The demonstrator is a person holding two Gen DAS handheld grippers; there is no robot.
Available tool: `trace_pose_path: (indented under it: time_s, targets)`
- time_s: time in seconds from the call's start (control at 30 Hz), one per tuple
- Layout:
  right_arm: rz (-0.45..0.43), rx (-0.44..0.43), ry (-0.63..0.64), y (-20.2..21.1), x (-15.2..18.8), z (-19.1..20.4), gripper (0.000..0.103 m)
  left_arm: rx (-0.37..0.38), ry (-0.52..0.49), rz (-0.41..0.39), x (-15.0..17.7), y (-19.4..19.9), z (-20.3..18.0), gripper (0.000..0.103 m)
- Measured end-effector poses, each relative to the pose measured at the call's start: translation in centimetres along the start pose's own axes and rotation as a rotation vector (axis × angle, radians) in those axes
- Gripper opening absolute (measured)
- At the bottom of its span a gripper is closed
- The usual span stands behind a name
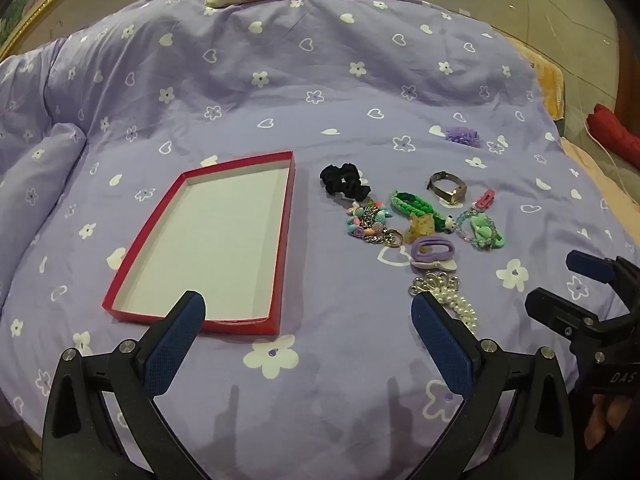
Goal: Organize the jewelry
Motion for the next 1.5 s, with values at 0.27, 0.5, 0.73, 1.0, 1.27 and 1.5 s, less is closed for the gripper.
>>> trace_pose_path:
  time_s: [0.27, 0.5, 0.73, 1.0, 1.27, 1.5]
  targets:
    - [-0.025, -0.014, 0.003, 0.8, -0.6, 0.6, 0.102, 0.002, -0.002, -0.014, -0.3, 0.4, -0.2, 0.103]
    - [-0.025, -0.027, -0.001, 1.2, -1.4, 0.8, 0.102, 0.006, -0.003, -0.023, -0.6, 0.6, -0.3, 0.103]
    - [-0.039, -0.032, 0.0, 1.4, -1.1, 1.1, 0.102, 0.008, -0.002, -0.026, -0.5, 0.6, -0.3, 0.103]
    - [-0.048, -0.041, 0.009, 1.5, -1.3, 1.5, 0.102, 0.006, -0.002, -0.03, -0.5, 0.7, -0.3, 0.103]
    - [-0.06, -0.045, 0.006, 1.7, -1.2, 1.5, 0.102, 0.008, -0.001, -0.032, -0.7, 0.7, -0.4, 0.103]
    - [-0.061, -0.047, 0.007, 1.8, -1.2, 1.5, 0.102, 0.008, 0.0, -0.033, -0.8, 0.7, -0.6, 0.103]
Point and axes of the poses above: each gripper's, at about its wrist camera, not at the fingertips, and y roughly against the way its jaws point, z to its left, x to its underside, the point moved 3 cm from there along -y, roughly the way its jaws point, and after that the axes turned 13 degrees about -z, right-handed, at the moved point
